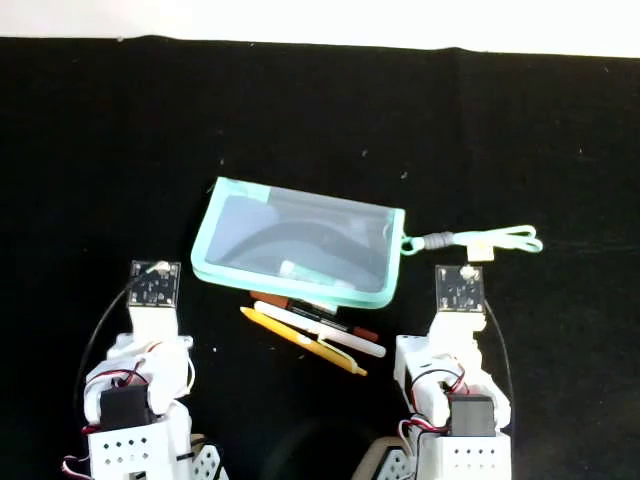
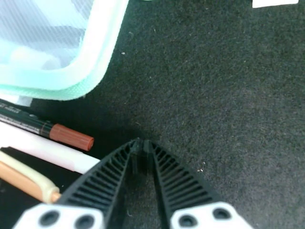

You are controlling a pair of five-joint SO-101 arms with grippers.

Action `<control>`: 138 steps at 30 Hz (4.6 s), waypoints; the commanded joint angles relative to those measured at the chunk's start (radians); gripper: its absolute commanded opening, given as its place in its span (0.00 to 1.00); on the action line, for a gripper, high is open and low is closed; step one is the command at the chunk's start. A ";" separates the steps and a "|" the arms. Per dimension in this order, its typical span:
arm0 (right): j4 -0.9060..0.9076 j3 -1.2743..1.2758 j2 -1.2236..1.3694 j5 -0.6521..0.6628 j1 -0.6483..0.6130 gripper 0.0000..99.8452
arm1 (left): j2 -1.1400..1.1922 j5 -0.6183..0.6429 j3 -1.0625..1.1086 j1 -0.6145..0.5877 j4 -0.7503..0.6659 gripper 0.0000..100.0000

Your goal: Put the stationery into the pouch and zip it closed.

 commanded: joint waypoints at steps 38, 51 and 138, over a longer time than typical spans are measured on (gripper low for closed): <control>-0.005 0.134 -0.008 0.005 0.008 0.01 | -0.007 -0.005 0.013 0.018 0.008 0.01; -0.005 0.134 -0.008 0.005 0.008 0.01 | -0.007 -0.005 0.013 0.018 0.008 0.01; -0.005 0.134 -0.008 0.005 0.005 0.01 | -0.008 -0.005 0.013 0.596 -0.374 0.01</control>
